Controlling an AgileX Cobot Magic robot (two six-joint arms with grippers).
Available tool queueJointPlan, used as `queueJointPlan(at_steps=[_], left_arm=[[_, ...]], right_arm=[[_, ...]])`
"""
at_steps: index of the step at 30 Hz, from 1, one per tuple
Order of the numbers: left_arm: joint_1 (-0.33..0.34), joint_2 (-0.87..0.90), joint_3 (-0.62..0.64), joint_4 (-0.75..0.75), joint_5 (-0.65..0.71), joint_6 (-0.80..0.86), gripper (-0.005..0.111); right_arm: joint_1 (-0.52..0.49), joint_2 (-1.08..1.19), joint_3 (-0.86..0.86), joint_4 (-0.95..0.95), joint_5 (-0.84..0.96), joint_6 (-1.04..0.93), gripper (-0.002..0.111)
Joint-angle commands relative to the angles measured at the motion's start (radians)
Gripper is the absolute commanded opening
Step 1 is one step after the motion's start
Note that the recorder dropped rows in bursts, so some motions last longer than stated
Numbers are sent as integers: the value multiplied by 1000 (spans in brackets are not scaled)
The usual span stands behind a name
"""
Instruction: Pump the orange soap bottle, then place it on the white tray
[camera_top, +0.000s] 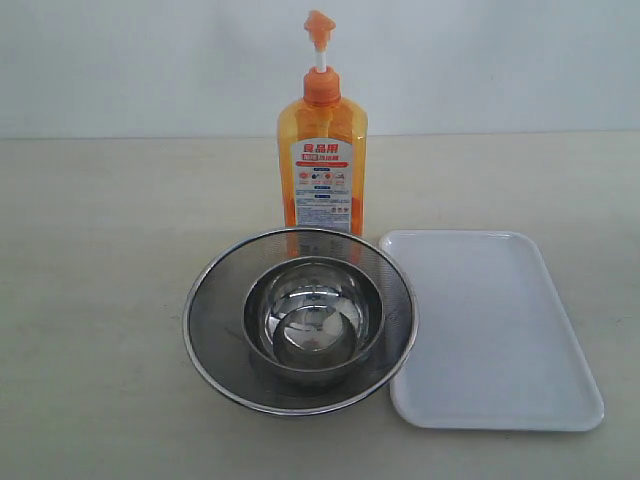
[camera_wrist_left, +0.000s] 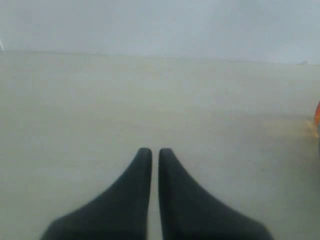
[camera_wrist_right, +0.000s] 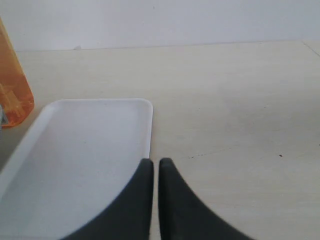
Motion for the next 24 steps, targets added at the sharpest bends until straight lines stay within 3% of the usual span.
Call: queueJointPlan(at_steps=[1,9,11,19,22,24], left_arm=[[0,-2,4,-3,-6,6,5],[0,-2,4,-3,-16,6,5],[0,-2,-3,-70,-47,-1,5],[0,-2,-285,-175,5,-44,5],[0,-2,-325,-177,94,-61,5],[0,-2,-327,-177,56,-61,5]], right_arm=[[-6,-4,-1,0,-11,-3,1],[-6,-4,-1,0,-11,-3,1],[-6,-4,-1,0,-11,-3,1],[-6,-4,-1,0,-11,-3,1],[-6,-4,-1,0,-5,-3,1],[-6,-4,-1,0,-5,-3,1]])
